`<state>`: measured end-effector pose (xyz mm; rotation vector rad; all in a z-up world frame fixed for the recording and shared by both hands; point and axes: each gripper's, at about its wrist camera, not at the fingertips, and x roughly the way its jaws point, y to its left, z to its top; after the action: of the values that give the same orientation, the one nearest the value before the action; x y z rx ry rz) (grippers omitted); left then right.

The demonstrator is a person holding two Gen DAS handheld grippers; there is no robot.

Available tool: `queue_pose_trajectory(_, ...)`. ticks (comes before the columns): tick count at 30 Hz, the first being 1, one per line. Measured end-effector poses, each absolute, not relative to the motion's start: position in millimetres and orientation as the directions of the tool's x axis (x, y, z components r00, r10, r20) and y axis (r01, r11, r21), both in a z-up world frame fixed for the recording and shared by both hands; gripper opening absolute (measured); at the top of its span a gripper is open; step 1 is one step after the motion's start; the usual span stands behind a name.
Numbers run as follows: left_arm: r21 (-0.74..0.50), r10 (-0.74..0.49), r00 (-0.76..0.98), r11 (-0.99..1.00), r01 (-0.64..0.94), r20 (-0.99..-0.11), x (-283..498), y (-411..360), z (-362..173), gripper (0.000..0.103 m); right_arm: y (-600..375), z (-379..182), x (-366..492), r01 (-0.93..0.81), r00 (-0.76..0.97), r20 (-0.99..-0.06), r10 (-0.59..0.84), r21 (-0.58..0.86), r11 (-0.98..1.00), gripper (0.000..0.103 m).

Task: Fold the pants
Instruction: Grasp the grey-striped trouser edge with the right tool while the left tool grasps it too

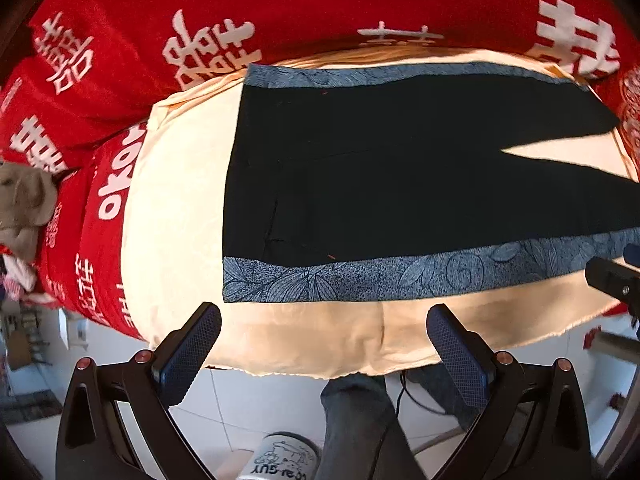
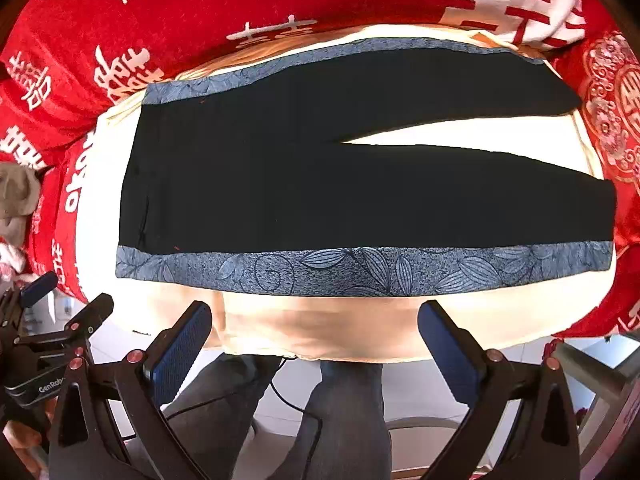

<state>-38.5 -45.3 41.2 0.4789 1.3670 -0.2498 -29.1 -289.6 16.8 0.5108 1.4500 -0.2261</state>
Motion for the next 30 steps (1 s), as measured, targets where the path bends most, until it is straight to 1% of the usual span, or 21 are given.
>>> queue_pose_trajectory(7, 0.18, 0.12, 0.167, 0.892, 0.414, -0.979, -40, -49, 24, 0.103, -297, 3, -28, 0.439, 0.12, -0.969, 0.215, 0.246, 0.864, 0.103)
queue_pose_trajectory(10, 0.165, 0.109, 0.156, 0.898, 0.408, -0.982, -37, -47, 15, 0.103, -301, -4, -28, 0.452, 0.144, -0.959, 0.244, 0.283, 0.846, 0.103)
queue_pose_trajectory(12, 0.133, 0.079, 0.15, 0.907, 0.4, -0.985, -33, -43, 6, 0.103, -303, -10, -29, 0.468, 0.167, -0.947, 0.275, 0.322, 0.823, 0.103)
queue_pose_trajectory(16, 0.02, -0.028, 0.131, 0.935, 0.355, -0.991, -22, -23, -17, 0.103, -301, -33, -28, 0.461, 0.27, -0.865, 0.423, 0.502, 0.732, 0.103)
queue_pose_trajectory(17, 0.006, -0.039, 0.125, 0.939, 0.344, -0.991, -19, -17, -23, 0.103, -297, -39, -27, 0.448, 0.283, -0.848, 0.448, 0.53, 0.721, 0.103)
queue_pose_trajectory(20, -0.092, -0.118, 0.084, 0.961, 0.262, -0.989, -12, 14, -42, 0.103, -277, -63, -23, 0.418, 0.291, -0.765, 0.575, 0.642, 0.643, 0.103)
queue_pose_trajectory(22, -0.15, -0.169, 0.078, 0.968, 0.203, -0.983, -9, 38, -56, 0.103, -258, -83, -20, 0.417, 0.28, -0.734, 0.619, 0.674, 0.61, 0.103)
queue_pose_trajectory(26, -0.188, -0.201, 0.067, 0.968, 0.166, -0.977, -10, 66, -81, 0.103, -222, -129, -18, 0.437, 0.29, -0.655, 0.697, 0.739, 0.513, 0.103)
queue_pose_trajectory(27, -0.213, -0.223, 0.054, 0.966, 0.147, -0.973, -10, 73, -89, 0.103, -212, -145, -20, 0.452, 0.306, -0.622, 0.721, 0.762, 0.465, 0.102)
queue_pose_trajectory(28, -0.242, -0.249, 0.042, 0.962, 0.129, -0.967, -10, 78, -96, 0.103, -206, -155, -21, 0.461, 0.314, -0.606, 0.731, 0.77, 0.441, 0.098)
queue_pose_trajectory(29, -0.274, -0.279, 0.036, 0.956, 0.102, -0.96, -11, 84, -102, 0.103, -200, -167, -23, 0.473, 0.319, -0.598, 0.736, 0.773, 0.423, 0.088)
queue_pose_trajectory(30, -0.296, -0.299, 0.037, 0.952, 0.083, -0.953, -12, 87, -106, 0.103, -197, -175, -24, 0.479, 0.325, -0.594, 0.736, 0.774, 0.414, 0.081)
